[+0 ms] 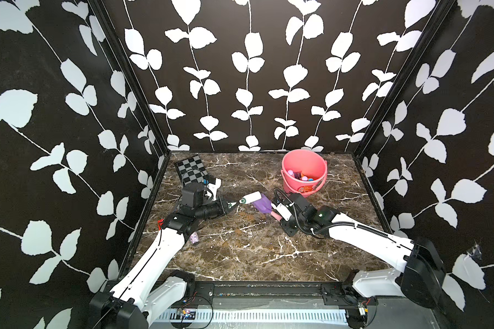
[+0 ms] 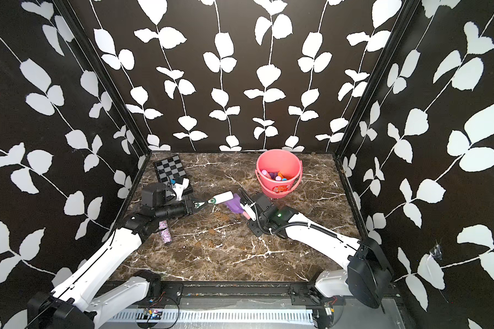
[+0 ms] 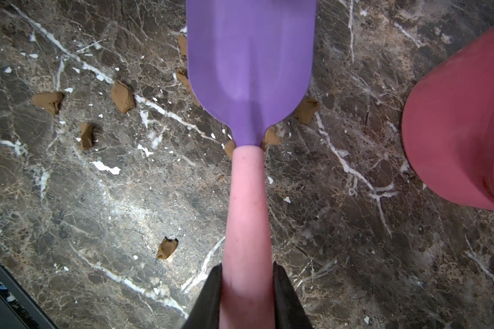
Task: Brush the soil off the hand trowel and place it into the bucket
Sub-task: Brush off the soil from the hand trowel.
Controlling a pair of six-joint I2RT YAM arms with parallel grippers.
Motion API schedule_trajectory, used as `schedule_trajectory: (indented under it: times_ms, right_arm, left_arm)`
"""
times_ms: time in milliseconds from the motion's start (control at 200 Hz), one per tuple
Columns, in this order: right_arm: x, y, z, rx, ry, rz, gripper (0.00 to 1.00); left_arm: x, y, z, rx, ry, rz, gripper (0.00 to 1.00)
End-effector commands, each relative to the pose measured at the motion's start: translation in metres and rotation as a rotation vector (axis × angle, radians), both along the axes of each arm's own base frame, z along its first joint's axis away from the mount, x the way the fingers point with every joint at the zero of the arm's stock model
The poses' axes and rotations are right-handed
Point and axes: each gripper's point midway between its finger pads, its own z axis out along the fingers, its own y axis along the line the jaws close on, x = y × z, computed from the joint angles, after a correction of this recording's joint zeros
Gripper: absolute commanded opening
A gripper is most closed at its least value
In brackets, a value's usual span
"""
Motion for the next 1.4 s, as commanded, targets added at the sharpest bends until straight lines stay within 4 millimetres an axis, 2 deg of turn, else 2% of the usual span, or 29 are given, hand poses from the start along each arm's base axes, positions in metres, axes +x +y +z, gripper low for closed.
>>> schedule_trajectory:
  times_ms: [0, 110, 225, 330, 435, 545, 810, 1035, 1185, 1395]
  right_arm:
    - [0.006, 0.014, 0.01, 0.048, -0.011, 0.012, 0.0]
    - [0.007, 0.019, 0.014, 0.07, -0.009, 0.014, 0.0]
    - [0.007, 0.02, 0.019, 0.088, -0.014, 0.015, 0.0]
    - [0.004, 0.019, 0.022, 0.102, -0.017, 0.016, 0.0]
    - [0.003, 0.015, 0.022, 0.102, -0.025, 0.01, 0.0]
    - [-0.001, 0.012, 0.023, 0.109, -0.037, 0.016, 0.0]
    - [-0.003, 0.004, 0.02, 0.088, -0.052, 0.015, 0.0]
    - [0.001, 0.014, 0.021, 0.123, -0.043, 0.01, 0.0]
    - [0.004, 0.025, 0.026, 0.164, -0.038, 0.013, 0.0]
    - [0.005, 0.028, 0.034, 0.196, -0.049, 0.008, 0.0]
  left_arm:
    - [-0.007, -0.012, 0.005, -0.046, -0.016, -0.047, 0.0]
    - [-0.01, -0.022, -0.007, -0.037, 0.004, -0.08, 0.0]
    - [-0.007, -0.024, -0.024, -0.026, 0.049, -0.079, 0.0]
    - [-0.001, -0.028, -0.03, -0.057, 0.066, -0.073, 0.0]
    - [0.005, -0.025, -0.036, -0.053, 0.081, -0.063, 0.0]
    - [0.014, -0.013, -0.039, -0.061, 0.092, -0.02, 0.0]
    - [0.027, 0.015, -0.015, -0.102, 0.052, 0.051, 0.0]
    - [0.019, 0.001, 0.011, -0.233, 0.035, 0.026, 0.0]
    - [0.005, -0.02, -0.005, -0.211, 0.07, -0.018, 0.0]
    - [0.008, -0.022, -0.034, -0.235, 0.151, 0.004, 0.0]
